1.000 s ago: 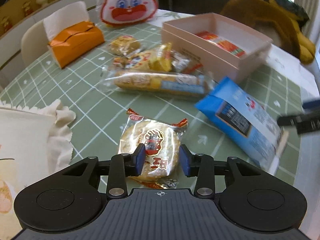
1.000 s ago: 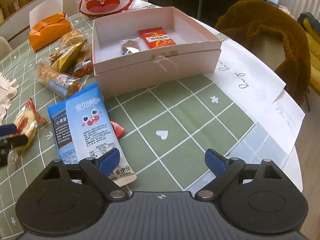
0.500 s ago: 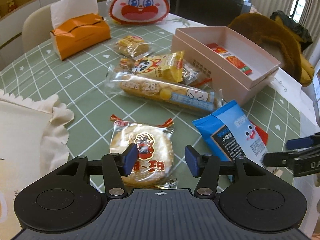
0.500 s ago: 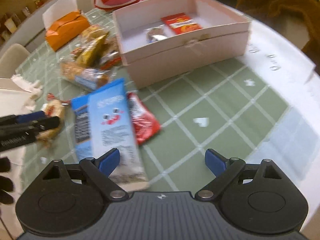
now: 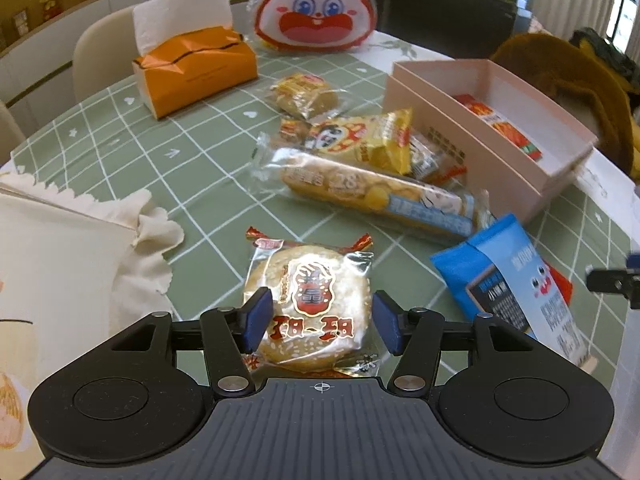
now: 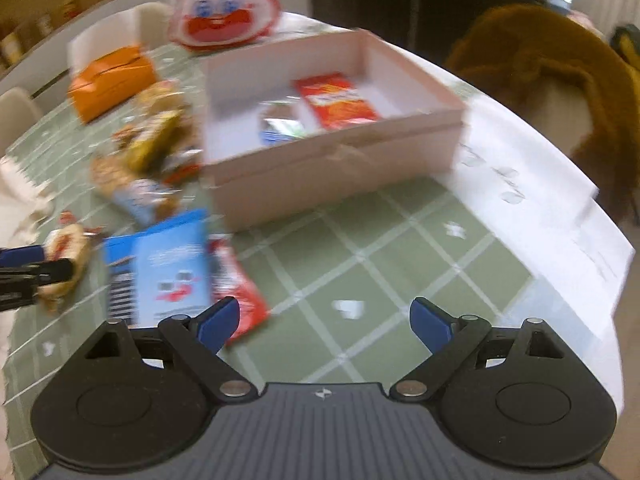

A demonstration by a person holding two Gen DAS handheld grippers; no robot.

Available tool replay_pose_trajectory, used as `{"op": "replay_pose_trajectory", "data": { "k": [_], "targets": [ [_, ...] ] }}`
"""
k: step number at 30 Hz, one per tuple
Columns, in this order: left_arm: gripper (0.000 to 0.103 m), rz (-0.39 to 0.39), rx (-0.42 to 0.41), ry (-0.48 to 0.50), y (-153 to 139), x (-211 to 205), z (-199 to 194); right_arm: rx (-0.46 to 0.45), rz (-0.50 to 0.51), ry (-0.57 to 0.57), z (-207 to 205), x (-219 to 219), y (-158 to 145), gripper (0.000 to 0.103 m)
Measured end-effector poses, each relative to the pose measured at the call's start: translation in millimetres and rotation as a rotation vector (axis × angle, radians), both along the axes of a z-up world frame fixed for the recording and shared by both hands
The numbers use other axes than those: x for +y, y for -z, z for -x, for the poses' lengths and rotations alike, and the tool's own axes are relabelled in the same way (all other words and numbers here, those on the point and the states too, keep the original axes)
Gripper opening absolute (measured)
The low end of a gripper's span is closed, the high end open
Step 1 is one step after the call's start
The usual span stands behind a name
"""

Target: Organize snacks

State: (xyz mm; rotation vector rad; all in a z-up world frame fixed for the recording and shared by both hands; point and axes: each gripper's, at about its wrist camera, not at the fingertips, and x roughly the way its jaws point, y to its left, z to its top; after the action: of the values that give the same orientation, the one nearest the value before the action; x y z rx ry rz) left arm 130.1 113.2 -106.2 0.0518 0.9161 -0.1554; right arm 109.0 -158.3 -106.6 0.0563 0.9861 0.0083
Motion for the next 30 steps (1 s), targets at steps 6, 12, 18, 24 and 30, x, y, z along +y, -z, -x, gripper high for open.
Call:
{"op": "replay_pose_trajectory", "data": {
  "k": [6,12,18,24,30],
  "targets": [
    [0.061,0.005,-0.003,-0.041,0.2,6.3,-6.9,0.048,-0.042,0.105,1.0,-35.7,16.3,0.093],
    [0.061,-0.019,-0.008,-0.002,0.8,-0.6,4.1,0.019,0.048,0.09,-3.1,-19.9,25.3,0.094],
    [0.061,-0.003,0.007,0.002,-0.7,-1.3,17.0,-0.002,0.048,-0.032,-5.8,18.1,25.0,0.094],
    [0.06,0.033,0.016,-0.008,-1.6,1.3,26.7,-0.002,0.033,-0.145,-1.4,37.5,21.6,0.094],
    [0.06,0.105,0.015,0.002,-2.5,6.4,36.5,-0.009,0.05,-0.191,6.4,22.6,22.3,0.094]
  ]
}}
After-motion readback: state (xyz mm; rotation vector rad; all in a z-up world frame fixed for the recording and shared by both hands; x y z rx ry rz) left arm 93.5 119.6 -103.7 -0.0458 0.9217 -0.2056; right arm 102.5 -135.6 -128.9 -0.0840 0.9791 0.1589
